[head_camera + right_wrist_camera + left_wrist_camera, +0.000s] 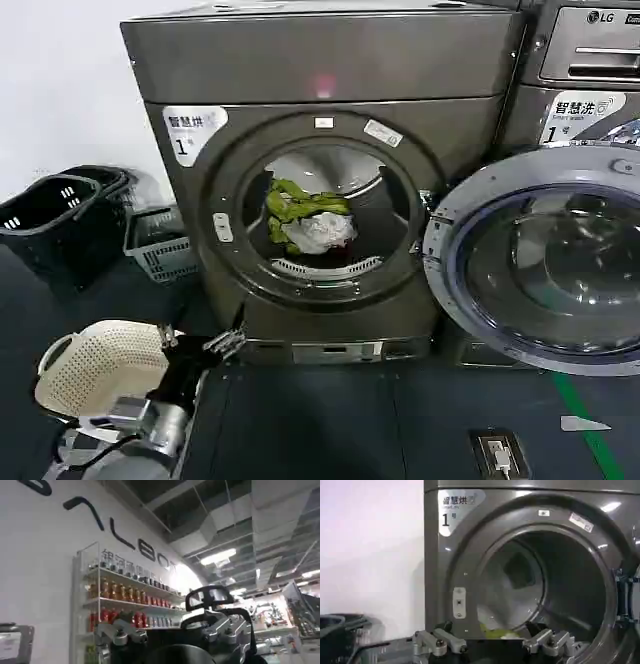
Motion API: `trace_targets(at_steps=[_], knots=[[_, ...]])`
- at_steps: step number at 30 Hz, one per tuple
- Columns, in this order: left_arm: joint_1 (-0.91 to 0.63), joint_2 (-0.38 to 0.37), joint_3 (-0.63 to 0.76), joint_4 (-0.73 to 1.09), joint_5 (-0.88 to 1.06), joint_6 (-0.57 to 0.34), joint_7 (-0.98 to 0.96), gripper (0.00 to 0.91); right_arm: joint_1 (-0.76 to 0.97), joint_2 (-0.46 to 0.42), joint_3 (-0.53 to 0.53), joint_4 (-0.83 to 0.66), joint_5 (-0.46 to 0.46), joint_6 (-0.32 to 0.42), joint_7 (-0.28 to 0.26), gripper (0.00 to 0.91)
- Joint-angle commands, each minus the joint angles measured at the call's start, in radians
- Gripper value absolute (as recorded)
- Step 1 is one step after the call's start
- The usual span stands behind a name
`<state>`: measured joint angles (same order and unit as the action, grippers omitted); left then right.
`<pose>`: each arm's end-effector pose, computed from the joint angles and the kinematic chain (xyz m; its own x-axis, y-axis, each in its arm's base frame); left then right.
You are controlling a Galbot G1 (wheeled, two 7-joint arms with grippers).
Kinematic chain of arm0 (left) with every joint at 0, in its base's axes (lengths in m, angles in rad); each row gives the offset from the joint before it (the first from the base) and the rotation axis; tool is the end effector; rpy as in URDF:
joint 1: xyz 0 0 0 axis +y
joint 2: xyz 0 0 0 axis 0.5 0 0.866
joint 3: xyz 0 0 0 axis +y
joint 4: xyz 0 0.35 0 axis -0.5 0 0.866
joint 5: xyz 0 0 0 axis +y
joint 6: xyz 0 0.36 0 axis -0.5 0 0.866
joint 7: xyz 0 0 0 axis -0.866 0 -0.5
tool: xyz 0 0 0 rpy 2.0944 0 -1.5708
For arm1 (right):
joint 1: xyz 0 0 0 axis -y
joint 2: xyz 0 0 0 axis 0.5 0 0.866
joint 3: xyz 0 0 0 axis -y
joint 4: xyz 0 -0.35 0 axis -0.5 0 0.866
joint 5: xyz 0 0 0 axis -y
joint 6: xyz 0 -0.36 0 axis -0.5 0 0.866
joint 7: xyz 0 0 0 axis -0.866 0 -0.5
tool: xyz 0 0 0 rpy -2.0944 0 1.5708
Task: Grasp the clothes from the dryer.
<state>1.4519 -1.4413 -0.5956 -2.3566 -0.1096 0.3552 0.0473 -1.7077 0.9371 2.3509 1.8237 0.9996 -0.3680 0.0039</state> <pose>0.1970 0.0305 -0.1847 -0.9969 0.0742 -0.0255 0.0729 0.9962 0.0469 -0.0759 -0.4256 0.0465 -0.4219 0.7793 -0.4633 0.8353 0.5328 0.1354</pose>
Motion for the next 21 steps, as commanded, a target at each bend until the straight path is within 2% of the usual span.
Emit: trace_targets(at_steps=[1, 4, 6, 8, 15, 21], knots=[[0.002, 0.002, 0.000, -0.005, 0.001, 0.001, 0.003, 0.907, -0.002, 0.002, -0.001, 0.006, 0.012, 0.014, -0.007, 0.907], [0.002, 0.007, 0.000, -0.008, 0.001, 0.001, 0.007, 0.907, -0.002, 0.004, -0.001, 0.007, 0.015, 0.018, -0.016, 0.907], [0.001, 0.008, 0.002, -0.008, 0.002, 0.001, 0.009, 0.907, -0.004, 0.015, -0.002, 0.013, 0.020, 0.036, -0.050, 0.907], [0.002, 0.008, 0.005, -0.007, 0.003, 0.000, 0.012, 0.907, -0.002, 0.018, -0.002, 0.024, 0.045, 0.030, -0.042, 0.907], [0.001, 0.001, 0.007, -0.002, 0.006, -0.003, 0.019, 0.907, 0.001, 0.019, 0.009, 0.032, 0.051, 0.026, -0.070, 0.907], [0.001, 0.001, 0.008, -0.003, 0.006, -0.003, 0.023, 0.907, 0.003, 0.022, 0.014, 0.036, 0.055, 0.030, -0.072, 0.907]])
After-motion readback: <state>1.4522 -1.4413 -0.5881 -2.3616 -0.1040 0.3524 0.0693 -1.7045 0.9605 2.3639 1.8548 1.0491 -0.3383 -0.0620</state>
